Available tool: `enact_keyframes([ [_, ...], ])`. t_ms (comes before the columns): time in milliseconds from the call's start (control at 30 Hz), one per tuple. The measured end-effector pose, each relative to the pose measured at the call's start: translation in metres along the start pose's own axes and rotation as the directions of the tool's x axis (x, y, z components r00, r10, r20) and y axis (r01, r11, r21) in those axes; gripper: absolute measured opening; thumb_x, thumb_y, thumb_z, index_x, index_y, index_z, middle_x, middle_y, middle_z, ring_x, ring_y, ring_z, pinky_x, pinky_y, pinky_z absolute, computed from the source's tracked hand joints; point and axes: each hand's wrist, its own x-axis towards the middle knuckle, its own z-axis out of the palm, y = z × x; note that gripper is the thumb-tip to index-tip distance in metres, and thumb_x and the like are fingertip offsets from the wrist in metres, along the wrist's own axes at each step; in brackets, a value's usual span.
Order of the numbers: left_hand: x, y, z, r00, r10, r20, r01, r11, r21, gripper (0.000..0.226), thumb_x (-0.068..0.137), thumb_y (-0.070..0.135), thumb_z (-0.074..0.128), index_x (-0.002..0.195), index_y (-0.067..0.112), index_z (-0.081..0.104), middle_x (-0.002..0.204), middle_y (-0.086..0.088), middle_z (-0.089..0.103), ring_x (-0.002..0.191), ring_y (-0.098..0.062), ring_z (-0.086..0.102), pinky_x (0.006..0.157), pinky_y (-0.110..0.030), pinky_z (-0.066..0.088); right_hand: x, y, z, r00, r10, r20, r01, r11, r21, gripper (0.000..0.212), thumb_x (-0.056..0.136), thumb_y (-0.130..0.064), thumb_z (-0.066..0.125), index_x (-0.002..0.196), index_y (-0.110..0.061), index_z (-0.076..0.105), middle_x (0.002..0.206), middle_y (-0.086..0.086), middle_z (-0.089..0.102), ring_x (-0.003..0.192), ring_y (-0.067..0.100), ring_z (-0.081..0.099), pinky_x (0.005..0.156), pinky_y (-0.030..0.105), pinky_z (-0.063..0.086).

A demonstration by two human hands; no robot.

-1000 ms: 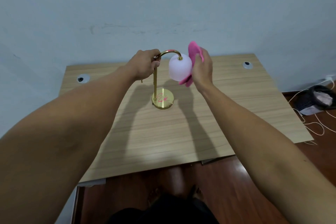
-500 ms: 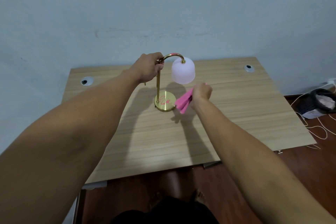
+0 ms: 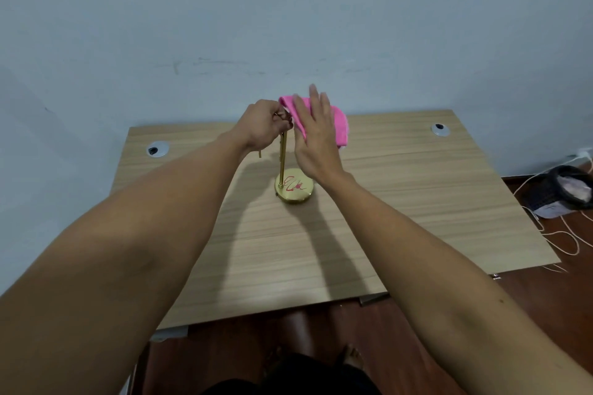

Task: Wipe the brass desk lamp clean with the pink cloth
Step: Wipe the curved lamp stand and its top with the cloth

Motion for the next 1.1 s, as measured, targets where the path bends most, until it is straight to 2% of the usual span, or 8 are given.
enact_keyframes([
  [133,0.003,-0.002,0.000,1.000,-0.023,-0.007,0.022,0.997,-0.070,0.015,0.090,0.018,0.074,0.087,0.004,0.071,0.090,-0.017,0.078,0.096,-0.030,0.075,0.091,-0.039,0.056,0.005,-0.008,0.003,0.967,0.243,-0.077,-0.222,0.950,0.219,0.058,0.108,-0.015,0.036,0.163,-0.017,0.015,0.172,0.007,0.006,0.159,0.024,-0.002,0.130,0.050,0.005],
  [300,0.002,-0.006,0.002,1.000,-0.025,0.002,0.025,0.990,-0.140,0.016,0.089,0.011,0.074,0.086,-0.004,0.071,0.086,-0.022,0.075,0.092,-0.031,0.075,0.091,-0.034,0.057,-0.011,-0.013,0.006,0.997,0.050,-0.060,-0.040,0.988,0.147,0.065,0.100,0.003,0.039,0.161,-0.004,0.016,0.171,0.016,0.006,0.159,0.032,-0.003,0.129,0.032,-0.004],
  [400,0.002,-0.006,0.001,0.999,-0.053,0.001,0.052,0.982,-0.181,0.016,0.089,0.014,0.077,0.094,0.000,0.073,0.084,-0.011,0.075,0.086,-0.020,0.072,0.085,-0.027,0.051,-0.002,-0.021,0.004,0.945,0.302,-0.127,-0.255,0.921,0.293,0.065,0.102,0.003,0.041,0.161,-0.004,0.013,0.171,0.013,0.006,0.159,0.026,-0.001,0.129,0.027,-0.001],
  [567,0.002,-0.006,0.001,1.000,-0.011,0.007,0.012,0.983,-0.182,0.010,0.088,0.004,0.071,0.089,-0.006,0.072,0.090,-0.021,0.077,0.096,-0.031,0.076,0.094,-0.038,0.059,-0.012,-0.027,0.005,0.997,0.051,-0.066,-0.037,0.979,0.200,0.067,0.095,0.013,0.041,0.158,0.002,0.021,0.170,0.018,0.010,0.159,0.033,0.001,0.129,0.035,0.006],
  [700,0.003,-0.007,0.002,0.999,-0.047,0.023,0.051,0.978,-0.202,0.015,0.089,0.013,0.077,0.095,0.000,0.074,0.085,-0.010,0.077,0.083,-0.019,0.073,0.083,-0.028,0.053,0.002,-0.026,-0.002,0.915,0.370,-0.161,-0.305,0.896,0.321,0.065,0.100,0.009,0.040,0.159,-0.002,0.017,0.170,0.014,0.011,0.159,0.028,0.009,0.130,0.039,0.016],
  [833,0.005,-0.008,0.002,1.000,-0.018,0.020,0.021,0.984,-0.180,0.008,0.086,0.002,0.069,0.089,-0.005,0.073,0.092,-0.023,0.078,0.095,-0.035,0.076,0.094,-0.043,0.059,-0.014,-0.032,0.005,0.998,0.025,-0.064,-0.013,0.983,0.181,0.069,0.091,0.015,0.044,0.157,0.004,0.024,0.169,0.020,0.014,0.159,0.033,0.005,0.125,0.018,-0.002],
  [967,0.003,-0.007,0.000,0.998,-0.057,0.018,0.059,0.975,-0.216,0.015,0.088,0.012,0.077,0.094,-0.001,0.073,0.092,-0.016,0.079,0.097,-0.029,0.077,0.094,-0.037,0.056,0.002,-0.028,-0.001,0.915,0.363,-0.175,-0.298,0.902,0.312,0.063,0.098,0.009,0.042,0.158,0.001,0.024,0.169,0.016,0.017,0.158,0.030,0.015,0.129,0.038,0.015],
  [1100,0.004,-0.009,0.000,0.999,-0.035,0.024,0.039,0.979,-0.199,0.007,0.087,0.003,0.071,0.088,-0.003,0.074,0.094,-0.021,0.079,0.096,-0.032,0.077,0.096,-0.045,0.059,-0.022,-0.035,0.007,0.994,0.056,-0.096,-0.041,0.987,0.158,0.068,0.094,0.013,0.046,0.157,0.006,0.021,0.168,0.021,0.012,0.158,0.036,0.003,0.126,0.019,0.001],
])
